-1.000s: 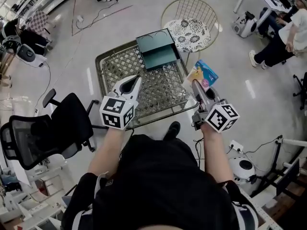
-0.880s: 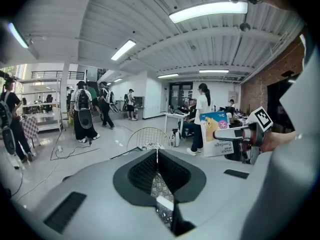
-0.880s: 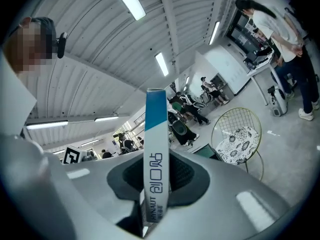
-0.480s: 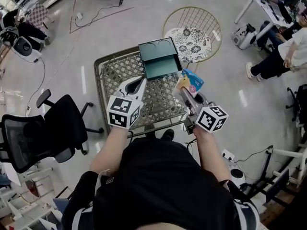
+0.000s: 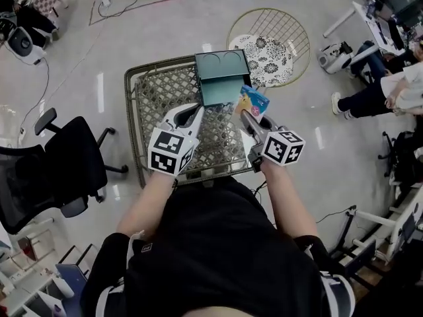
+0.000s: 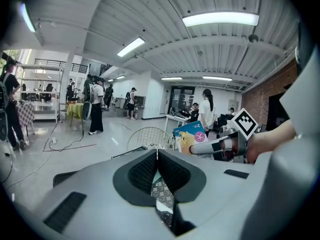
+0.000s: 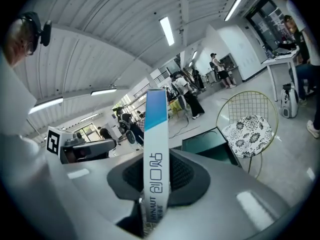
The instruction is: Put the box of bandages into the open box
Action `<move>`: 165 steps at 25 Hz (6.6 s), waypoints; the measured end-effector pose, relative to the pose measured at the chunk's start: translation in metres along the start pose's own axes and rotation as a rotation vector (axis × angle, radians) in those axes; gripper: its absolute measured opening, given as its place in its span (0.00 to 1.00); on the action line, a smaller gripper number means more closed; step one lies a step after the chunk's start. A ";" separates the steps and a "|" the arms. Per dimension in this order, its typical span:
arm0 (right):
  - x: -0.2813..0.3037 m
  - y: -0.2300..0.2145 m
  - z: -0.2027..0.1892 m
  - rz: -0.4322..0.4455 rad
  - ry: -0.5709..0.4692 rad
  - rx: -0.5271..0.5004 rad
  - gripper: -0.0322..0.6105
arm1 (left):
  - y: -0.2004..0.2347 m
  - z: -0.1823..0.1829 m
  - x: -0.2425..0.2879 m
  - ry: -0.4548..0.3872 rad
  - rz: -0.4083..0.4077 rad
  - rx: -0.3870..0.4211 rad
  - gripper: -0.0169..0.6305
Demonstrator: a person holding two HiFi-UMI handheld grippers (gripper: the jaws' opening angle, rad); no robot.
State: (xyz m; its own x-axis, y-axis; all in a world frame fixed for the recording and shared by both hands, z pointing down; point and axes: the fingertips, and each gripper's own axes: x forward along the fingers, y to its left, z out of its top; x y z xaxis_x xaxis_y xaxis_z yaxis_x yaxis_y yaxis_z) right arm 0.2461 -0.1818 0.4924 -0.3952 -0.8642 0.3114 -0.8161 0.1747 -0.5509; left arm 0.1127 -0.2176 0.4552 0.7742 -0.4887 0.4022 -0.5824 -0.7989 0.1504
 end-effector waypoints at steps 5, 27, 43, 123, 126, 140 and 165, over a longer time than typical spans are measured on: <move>0.034 -0.026 -0.003 0.034 0.113 -0.041 0.18 | 0.018 -0.009 0.004 0.028 0.071 -0.047 0.05; 0.164 -0.146 -0.082 0.112 0.727 -0.623 0.18 | 0.056 -0.073 0.014 0.155 0.287 -0.266 0.05; 0.180 -0.159 -0.137 0.253 1.047 -0.925 0.19 | 0.055 -0.090 0.021 0.174 0.279 -0.292 0.05; -0.045 -0.064 0.064 -0.167 -0.050 -0.185 0.07 | 0.027 0.040 0.007 -0.008 -0.082 0.027 0.05; -0.067 -0.057 0.088 -0.165 -0.147 -0.147 0.07 | 0.031 0.058 0.004 -0.033 -0.051 0.033 0.05; -0.138 0.004 0.178 -0.105 -0.416 -0.320 0.07 | 0.012 0.133 -0.014 -0.187 0.046 0.092 0.05; -0.130 0.031 0.200 -0.099 -0.438 -0.403 0.06 | 0.014 0.153 0.001 -0.219 0.079 0.078 0.05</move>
State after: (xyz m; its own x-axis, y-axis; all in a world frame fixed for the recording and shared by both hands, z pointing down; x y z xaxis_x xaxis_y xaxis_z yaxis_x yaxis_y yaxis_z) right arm 0.3561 -0.1579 0.2799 -0.1682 -0.9845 -0.0491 -0.9696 0.1742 -0.1717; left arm 0.1437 -0.2831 0.3197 0.7673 -0.6081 0.2035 -0.6288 -0.7758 0.0527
